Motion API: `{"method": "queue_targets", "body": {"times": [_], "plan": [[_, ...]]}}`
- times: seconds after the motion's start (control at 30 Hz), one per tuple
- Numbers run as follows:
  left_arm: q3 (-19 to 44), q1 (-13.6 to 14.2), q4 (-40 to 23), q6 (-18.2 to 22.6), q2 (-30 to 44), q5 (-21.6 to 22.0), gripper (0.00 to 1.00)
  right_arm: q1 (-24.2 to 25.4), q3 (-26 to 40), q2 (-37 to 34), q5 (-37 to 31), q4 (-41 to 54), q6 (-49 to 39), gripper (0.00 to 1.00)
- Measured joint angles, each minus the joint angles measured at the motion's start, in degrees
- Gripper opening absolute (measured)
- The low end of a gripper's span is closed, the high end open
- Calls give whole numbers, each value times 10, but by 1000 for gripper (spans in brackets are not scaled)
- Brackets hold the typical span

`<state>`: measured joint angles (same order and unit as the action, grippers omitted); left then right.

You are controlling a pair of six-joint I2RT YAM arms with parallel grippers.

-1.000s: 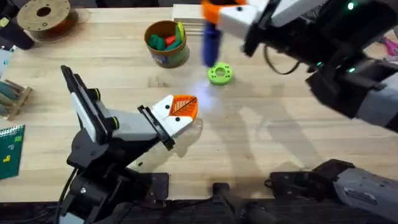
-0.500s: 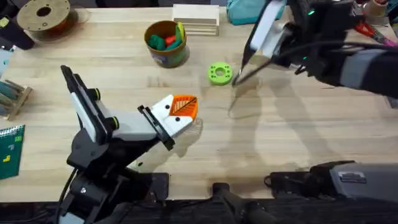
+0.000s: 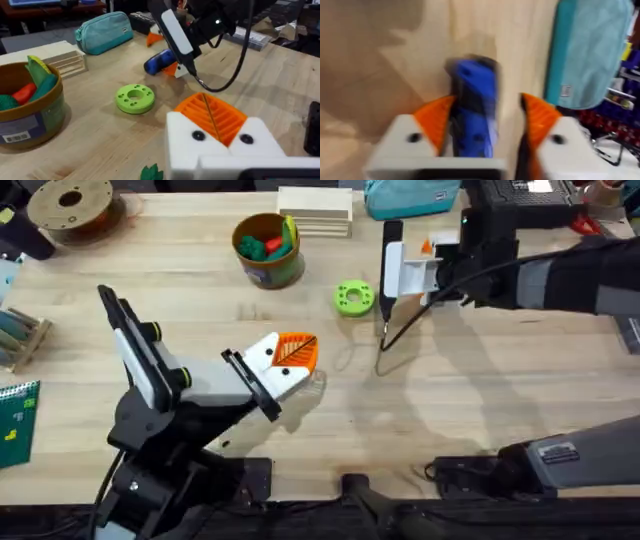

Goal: Pick up the gripper from the table and insert it into the empty holder that is missing its gripper. Then pick up a screw, insert it into the mounting hole, and use the screwdriver to tighten it. Finally, clean up the table by picking up the vegetable and placing it into the bucket.

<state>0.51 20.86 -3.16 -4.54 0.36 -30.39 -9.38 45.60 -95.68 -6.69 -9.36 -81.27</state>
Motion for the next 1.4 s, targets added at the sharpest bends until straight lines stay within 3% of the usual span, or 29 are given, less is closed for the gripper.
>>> {"method": "queue_targets", "body": {"times": [0.03,0.07,0.3,0.37,0.5,0.53,0.73,0.9,0.97,1.07,1.17,1.4], "plan": [[0,0,0,0,0,0,4,-1,4,1,-3,-2,2,839],[0,0,0,0,0,0,4,-3,9,3,-6,-1,7,919],[0,0,0,0,0,0,28,-32,9,24,-10,45,133,945],[0,0,-1,1,0,0,227,-40,5,42,-8,64,185,946],[0,0,0,2,0,0,868,-53,4,99,-5,96,292,947],[0,0,-1,0,0,0,957,-55,4,116,-5,104,319,947],[0,0,0,0,0,3,985,-70,4,215,-3,139,450,947],[1,0,11,0,0,18,987,-89,4,251,1,152,489,947],[10,0,-17,0,0,25,987,-95,4,256,2,157,497,946],[63,0,-110,0,10,48,987,-102,4,257,3,160,511,947],[158,0,-215,7,52,81,987,-102,4,257,3,162,524,947],[390,0,-440,77,269,172,987,-102,4,257,3,162,539,947]]}}
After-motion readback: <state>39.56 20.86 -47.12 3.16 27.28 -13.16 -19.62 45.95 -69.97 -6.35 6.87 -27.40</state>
